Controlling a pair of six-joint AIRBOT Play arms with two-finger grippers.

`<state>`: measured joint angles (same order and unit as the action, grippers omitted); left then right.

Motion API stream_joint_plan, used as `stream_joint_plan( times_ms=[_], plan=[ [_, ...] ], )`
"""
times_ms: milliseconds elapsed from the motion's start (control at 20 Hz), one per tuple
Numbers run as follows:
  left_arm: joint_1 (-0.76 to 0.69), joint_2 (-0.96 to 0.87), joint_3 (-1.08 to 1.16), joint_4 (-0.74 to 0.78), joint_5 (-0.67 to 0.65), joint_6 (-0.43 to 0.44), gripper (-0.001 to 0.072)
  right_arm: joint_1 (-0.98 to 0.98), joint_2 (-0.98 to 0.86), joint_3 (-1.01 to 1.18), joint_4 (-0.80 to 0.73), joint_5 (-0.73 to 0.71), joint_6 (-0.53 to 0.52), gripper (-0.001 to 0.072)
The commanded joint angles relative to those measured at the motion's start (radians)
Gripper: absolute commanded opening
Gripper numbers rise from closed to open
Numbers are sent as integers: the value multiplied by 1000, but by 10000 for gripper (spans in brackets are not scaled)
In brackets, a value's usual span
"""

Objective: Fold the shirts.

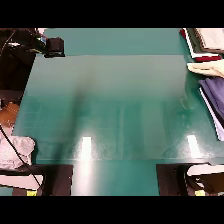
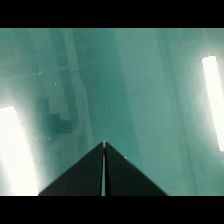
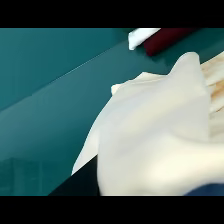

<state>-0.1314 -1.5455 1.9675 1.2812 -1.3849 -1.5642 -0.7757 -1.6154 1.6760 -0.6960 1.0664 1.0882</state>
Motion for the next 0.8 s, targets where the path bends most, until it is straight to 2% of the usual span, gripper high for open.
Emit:
stream_joint_plan(
  times_ms=[0,350,600,650,750],
  plan=[
    [0,1,0,-10,-2,0,25,-28,39,1,66,-8,-62,13],
    [0,1,0,-10,-9,2,25,-74,188,1,100,18,-68,13],
    [0,1,0,-10,-35,47,25,-141,251,1,89,96,-65,13],
    [0,1,0,-10,-37,48,25,-158,260,1,61,113,-43,14],
    [0,1,0,-10,-38,54,25,-183,280,1,-100,154,33,15]
  ],
)
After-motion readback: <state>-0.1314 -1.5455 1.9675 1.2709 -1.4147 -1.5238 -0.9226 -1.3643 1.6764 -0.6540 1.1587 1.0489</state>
